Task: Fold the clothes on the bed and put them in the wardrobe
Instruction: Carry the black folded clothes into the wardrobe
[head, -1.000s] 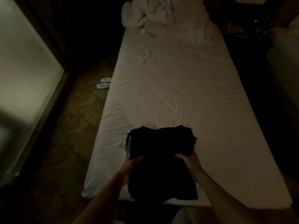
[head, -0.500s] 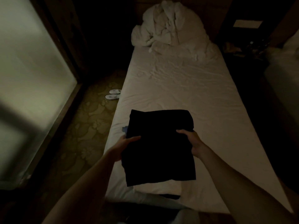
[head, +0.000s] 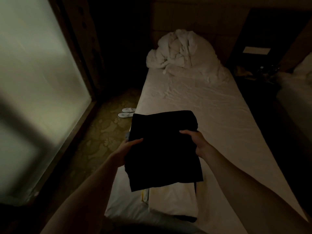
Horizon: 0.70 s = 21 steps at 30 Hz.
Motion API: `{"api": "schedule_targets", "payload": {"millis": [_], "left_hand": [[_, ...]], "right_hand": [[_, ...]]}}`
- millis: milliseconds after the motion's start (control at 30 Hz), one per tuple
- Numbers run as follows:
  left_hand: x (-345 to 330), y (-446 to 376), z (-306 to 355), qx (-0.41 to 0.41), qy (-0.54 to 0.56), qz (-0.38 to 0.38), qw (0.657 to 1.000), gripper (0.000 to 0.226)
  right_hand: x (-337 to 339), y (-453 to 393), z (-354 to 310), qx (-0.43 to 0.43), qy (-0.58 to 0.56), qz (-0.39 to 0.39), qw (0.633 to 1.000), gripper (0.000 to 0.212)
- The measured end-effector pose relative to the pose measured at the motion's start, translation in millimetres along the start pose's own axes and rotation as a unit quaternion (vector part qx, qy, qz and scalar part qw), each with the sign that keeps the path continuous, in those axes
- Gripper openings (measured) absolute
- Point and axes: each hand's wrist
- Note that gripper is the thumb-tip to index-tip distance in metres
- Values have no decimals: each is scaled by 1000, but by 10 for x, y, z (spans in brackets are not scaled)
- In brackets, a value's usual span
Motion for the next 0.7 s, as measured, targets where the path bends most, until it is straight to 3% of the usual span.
{"api": "schedule_targets", "payload": {"millis": [67, 233, 333, 533, 700], "left_hand": [[78, 190, 22, -6, 2, 15, 1000, 65], [385, 719, 67, -27, 22, 77, 996, 45], [553, 1044, 67, -43, 38, 100, 993, 47], [826, 1653, -40, -88, 64, 205, 973, 45], [969, 2207, -201, -125, 102, 294, 942, 64]], "right_hand": [[-197, -31, 38, -5, 5, -14, 1000, 41], [-748, -134, 178, -20, 15, -47, 999, 35], [-1128, -211, 270, -31, 35, -67, 997, 33], [-1770, -503, 453, -72, 83, -116, 987, 41], [-2282, -679, 651, -115, 116, -208, 964, 9]]}}
Point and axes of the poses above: each hand's wrist, its own y-axis away from the middle knuckle, its own x-axis out of the back of the hand, z = x × y, and after that the axes turned 13 degrees about -z, right-handed
